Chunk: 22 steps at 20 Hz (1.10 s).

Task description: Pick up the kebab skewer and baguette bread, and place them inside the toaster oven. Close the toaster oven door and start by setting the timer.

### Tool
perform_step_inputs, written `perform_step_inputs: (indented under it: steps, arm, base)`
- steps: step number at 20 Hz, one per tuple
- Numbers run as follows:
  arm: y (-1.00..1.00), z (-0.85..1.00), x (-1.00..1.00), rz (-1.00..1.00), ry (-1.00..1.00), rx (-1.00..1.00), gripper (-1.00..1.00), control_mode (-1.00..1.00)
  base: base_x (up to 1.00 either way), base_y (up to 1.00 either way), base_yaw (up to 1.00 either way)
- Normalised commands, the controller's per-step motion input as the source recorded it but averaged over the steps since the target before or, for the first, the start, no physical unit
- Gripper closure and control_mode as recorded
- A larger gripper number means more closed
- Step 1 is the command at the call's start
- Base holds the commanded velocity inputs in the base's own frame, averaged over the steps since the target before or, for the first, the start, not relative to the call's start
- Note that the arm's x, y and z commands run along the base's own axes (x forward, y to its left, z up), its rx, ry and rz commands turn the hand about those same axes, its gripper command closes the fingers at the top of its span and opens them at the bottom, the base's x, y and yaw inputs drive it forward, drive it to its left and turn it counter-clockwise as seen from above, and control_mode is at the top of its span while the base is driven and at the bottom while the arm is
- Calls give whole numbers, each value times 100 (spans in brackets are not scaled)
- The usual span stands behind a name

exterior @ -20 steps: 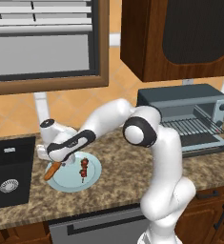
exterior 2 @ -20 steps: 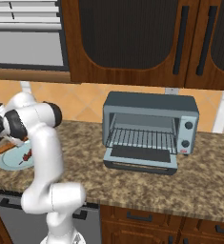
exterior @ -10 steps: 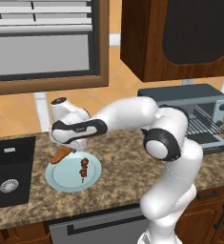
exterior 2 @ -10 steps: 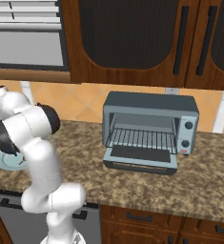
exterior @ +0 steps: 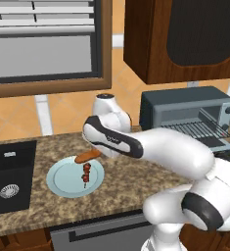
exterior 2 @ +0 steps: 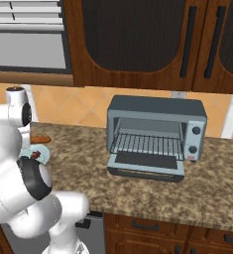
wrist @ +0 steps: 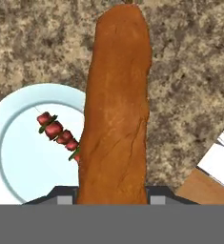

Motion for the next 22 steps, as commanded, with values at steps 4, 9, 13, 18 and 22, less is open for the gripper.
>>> perform_step_inputs:
  steps: [4,9,13,18,22]
  arm:
    - [-100,27,-44,-18,0,10,100,-100]
    - [-100,9,-27,-7,0,0,100,-100]
    - [-100,0,-24,-5,0,0,100,-100]
    - [-100,0,-8,-5,-4,0,100,-100]
    - [-100,4,0,-7,-6,0,100,-100]
  base:
    - [0,0,0]
    - [0,0,0]
    - [0,0,0]
    - [0,0,0]
    - [0,0,0]
